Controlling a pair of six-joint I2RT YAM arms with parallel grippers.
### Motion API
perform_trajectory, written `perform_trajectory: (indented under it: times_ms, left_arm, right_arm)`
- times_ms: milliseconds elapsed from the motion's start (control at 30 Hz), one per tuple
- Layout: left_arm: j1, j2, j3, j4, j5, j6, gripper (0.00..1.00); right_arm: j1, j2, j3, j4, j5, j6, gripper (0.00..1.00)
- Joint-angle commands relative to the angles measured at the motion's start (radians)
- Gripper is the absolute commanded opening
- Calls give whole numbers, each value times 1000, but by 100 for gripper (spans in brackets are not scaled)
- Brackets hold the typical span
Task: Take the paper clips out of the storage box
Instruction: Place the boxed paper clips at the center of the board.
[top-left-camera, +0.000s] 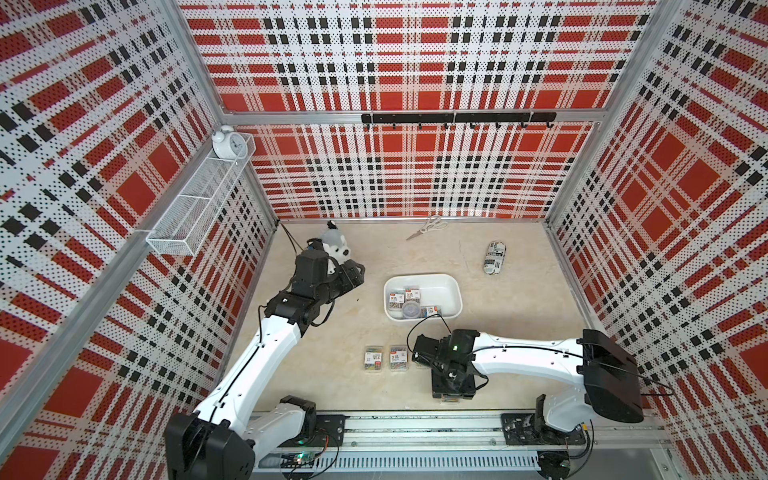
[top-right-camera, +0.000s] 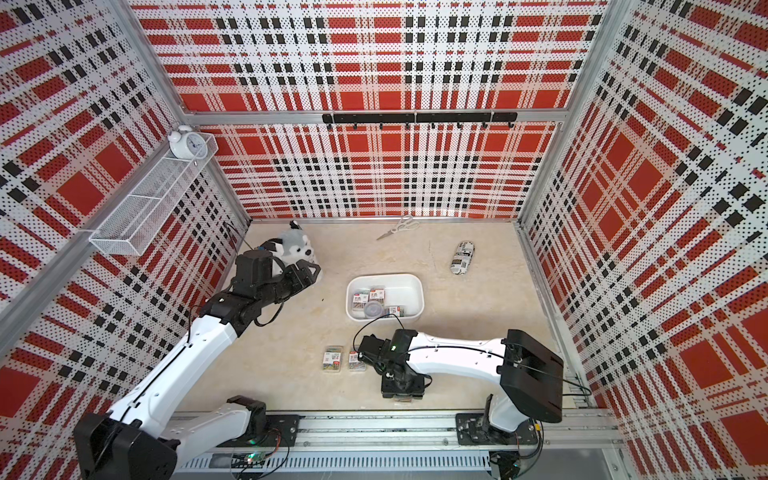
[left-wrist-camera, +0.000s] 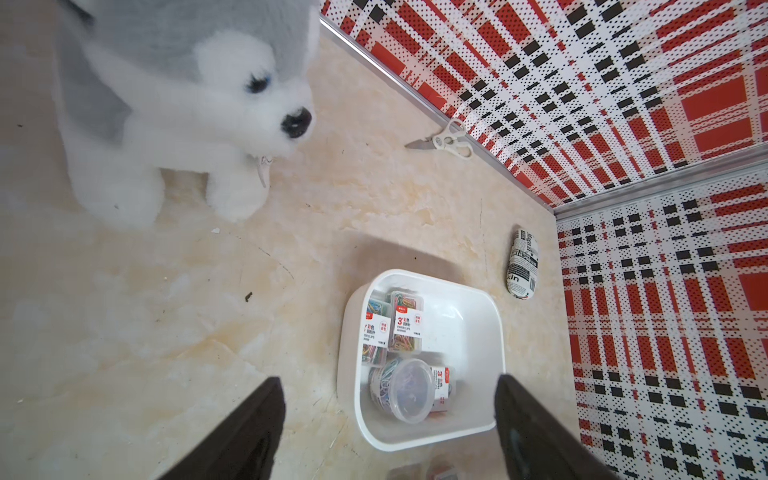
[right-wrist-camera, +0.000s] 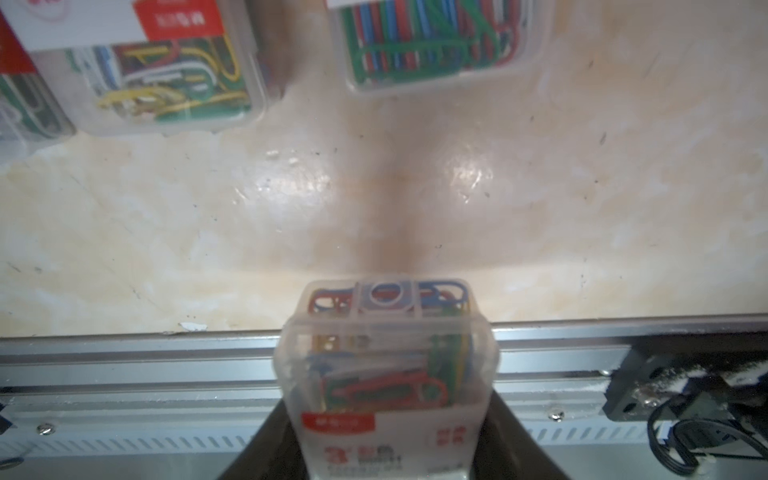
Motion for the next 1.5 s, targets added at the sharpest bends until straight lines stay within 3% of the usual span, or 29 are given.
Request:
perform_trajectory:
  times_ms: [0, 400, 1467]
  left_arm:
    - [29, -11, -13, -17, 5, 19, 81]
    - [16, 48, -2, -16, 6, 19, 81]
    - [54, 48, -21, -31, 11, 24, 82]
  right_arm:
    - [-24, 16, -7, 11, -16, -52, 54]
    - [-50, 50, -16, 21, -50, -79, 55]
    - [-120, 119, -46, 63, -71, -169, 56]
